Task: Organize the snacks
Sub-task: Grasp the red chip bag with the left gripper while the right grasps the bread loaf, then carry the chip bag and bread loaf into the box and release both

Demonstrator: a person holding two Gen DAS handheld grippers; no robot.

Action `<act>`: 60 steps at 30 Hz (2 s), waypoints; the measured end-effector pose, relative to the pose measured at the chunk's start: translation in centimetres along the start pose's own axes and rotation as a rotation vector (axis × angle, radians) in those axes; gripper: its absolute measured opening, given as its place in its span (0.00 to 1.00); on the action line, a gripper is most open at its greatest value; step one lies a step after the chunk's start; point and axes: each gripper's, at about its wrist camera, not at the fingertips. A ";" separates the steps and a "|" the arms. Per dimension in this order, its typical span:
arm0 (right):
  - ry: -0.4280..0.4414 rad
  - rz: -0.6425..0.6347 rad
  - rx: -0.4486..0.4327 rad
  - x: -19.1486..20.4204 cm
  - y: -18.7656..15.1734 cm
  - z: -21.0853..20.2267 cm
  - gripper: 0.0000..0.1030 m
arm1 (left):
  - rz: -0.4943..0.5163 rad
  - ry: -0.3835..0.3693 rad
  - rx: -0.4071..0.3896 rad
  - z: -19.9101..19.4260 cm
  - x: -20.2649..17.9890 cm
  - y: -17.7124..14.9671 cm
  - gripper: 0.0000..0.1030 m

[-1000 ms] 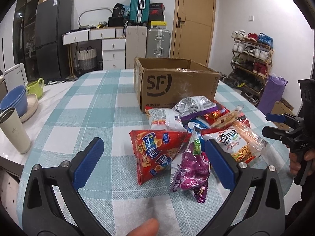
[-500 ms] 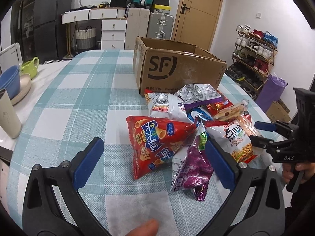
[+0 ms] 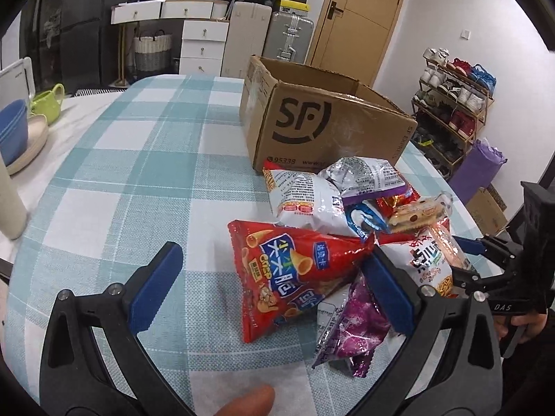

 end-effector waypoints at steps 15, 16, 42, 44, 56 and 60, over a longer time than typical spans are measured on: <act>0.036 -0.010 -0.005 0.4 0.0 0.4 0.40 | -0.149 -0.298 0.156 3.3 2.0 -0.1 0.68; 0.037 -0.008 -0.009 0.3 -0.1 0.3 0.39 | -0.150 -0.302 0.151 3.1 2.0 -0.1 0.65; -0.040 0.001 -0.178 0.0 -1.5 -6.7 0.37 | -0.046 -0.070 -0.099 -5.5 1.0 0.0 0.49; -0.038 0.002 -0.201 0.0 -1.3 -7.4 0.37 | -0.038 -0.067 -0.117 -6.3 0.9 0.2 0.49; 0.002 -0.046 -0.301 1.7 2.5 -9.2 0.37 | 0.001 -0.018 -0.193 -8.8 -0.5 2.4 0.49; 0.029 -0.037 -0.319 1.6 4.3 -9.1 0.37 | 0.015 0.002 -0.219 -9.1 -1.2 3.7 0.49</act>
Point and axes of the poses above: each gripper's, at about its wrist camera, not at the fingertips, and z roughly the way its jaws point, x to its left, y to its top, and after that the axes turned 13 degrees about y, right-handed
